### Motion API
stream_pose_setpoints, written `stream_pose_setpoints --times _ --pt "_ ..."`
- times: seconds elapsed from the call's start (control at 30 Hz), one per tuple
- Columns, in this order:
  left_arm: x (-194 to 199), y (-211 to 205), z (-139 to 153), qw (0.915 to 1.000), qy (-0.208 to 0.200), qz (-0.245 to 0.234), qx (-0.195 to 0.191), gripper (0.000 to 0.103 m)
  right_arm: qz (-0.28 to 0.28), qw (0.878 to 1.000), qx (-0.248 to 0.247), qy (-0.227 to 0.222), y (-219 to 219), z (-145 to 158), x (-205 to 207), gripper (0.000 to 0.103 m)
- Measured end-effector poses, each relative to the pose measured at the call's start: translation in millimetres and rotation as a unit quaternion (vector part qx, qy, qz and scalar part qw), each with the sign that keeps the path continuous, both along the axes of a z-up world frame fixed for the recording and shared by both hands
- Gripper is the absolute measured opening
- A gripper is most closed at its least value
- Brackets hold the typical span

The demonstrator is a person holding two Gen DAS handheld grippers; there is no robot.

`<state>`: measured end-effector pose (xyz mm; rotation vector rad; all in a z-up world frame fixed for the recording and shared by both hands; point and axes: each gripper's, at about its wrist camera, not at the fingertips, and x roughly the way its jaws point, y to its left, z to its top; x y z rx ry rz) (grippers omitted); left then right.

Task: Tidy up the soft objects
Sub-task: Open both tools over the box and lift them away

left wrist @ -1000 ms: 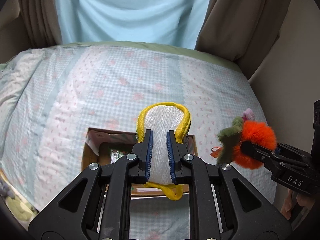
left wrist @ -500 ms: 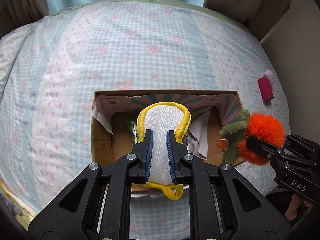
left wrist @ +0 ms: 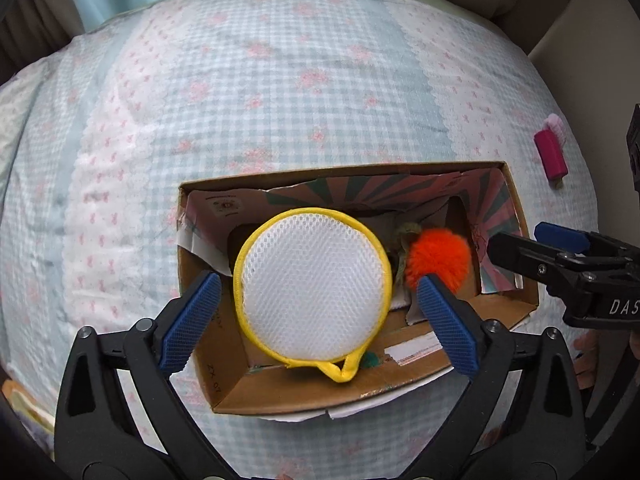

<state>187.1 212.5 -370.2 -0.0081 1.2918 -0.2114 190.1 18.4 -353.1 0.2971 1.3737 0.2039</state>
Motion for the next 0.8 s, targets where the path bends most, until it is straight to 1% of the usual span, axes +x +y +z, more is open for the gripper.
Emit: stream_pose_setpoints --times 0.07,0.17,0.37,0.6,0.73,0.8 --pt "-4.0 1.2 -5.5 0.9999 0.007 0.0 0.008 0.101 -0.008 1.0 -0.004 -0.003 -4.3 -0.7 2.7 0.103" --pt "-10.1 2.9 -9.8 0.9997 0.016 -0.001 0.016 0.101 -0.019 1.0 -0.004 0.005 -10.6 -3.9 3.3 0.103" --pt "-20.8 7.3 1.0 0.9996 0.012 0.003 0.025 0.101 -0.02 1.0 -0.008 0.009 -13.2 -0.3 -3.8 0.103" --pt "-33.6 6.6 28.6 0.9994 -0.007 0.003 0.035 0.101 -0.016 1.0 -0.012 -0.004 -13.4 22.0 -15.1 0.103" --pt "-46.7 8.8 52.8 0.9988 -0.023 0.012 0.04 0.101 -0.016 1.0 -0.018 -0.021 -15.2 44.8 -26.3 0.103" --pt "-54.4 9.5 65.5 0.9983 -0.028 0.016 0.049 0.101 -0.016 0.999 -0.019 -0.032 -17.1 58.5 -33.2 0.103"
